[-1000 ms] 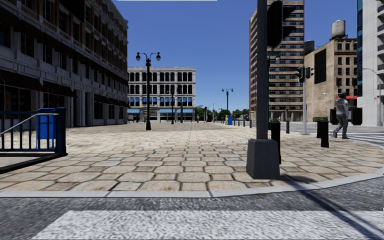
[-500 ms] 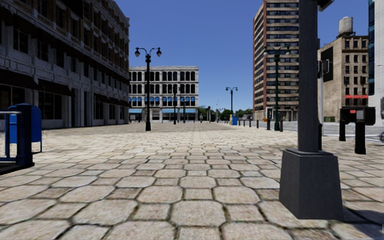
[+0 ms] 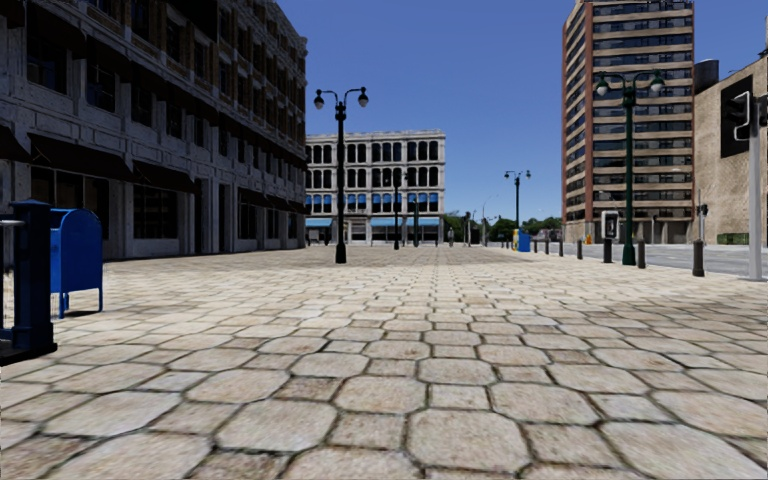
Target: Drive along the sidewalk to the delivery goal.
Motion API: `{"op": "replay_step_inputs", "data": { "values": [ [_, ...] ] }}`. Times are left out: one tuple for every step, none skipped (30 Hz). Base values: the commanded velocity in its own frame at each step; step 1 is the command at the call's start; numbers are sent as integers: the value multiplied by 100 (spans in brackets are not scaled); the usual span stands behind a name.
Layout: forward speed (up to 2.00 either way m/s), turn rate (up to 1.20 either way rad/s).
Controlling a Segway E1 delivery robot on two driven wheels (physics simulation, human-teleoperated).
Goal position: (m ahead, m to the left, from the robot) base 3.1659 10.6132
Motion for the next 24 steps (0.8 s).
{"op": "replay_step_inputs", "data": {
  "values": [
    [154,48],
    [154,48],
    [154,48],
    [154,48],
    [154,48],
    [154,48],
    [154,44],
    [154,44],
    [154,41],
    [154,39],
    [154,39],
    [154,37],
    [154,32],
    [154,30],
    [154,30],
    [154,30],
    [154,30],
    [162,30],
    [200,29],
    [200,22],
    [200,22],
    [200,19],
    [200,19],
    [200,18]
  ]
}}
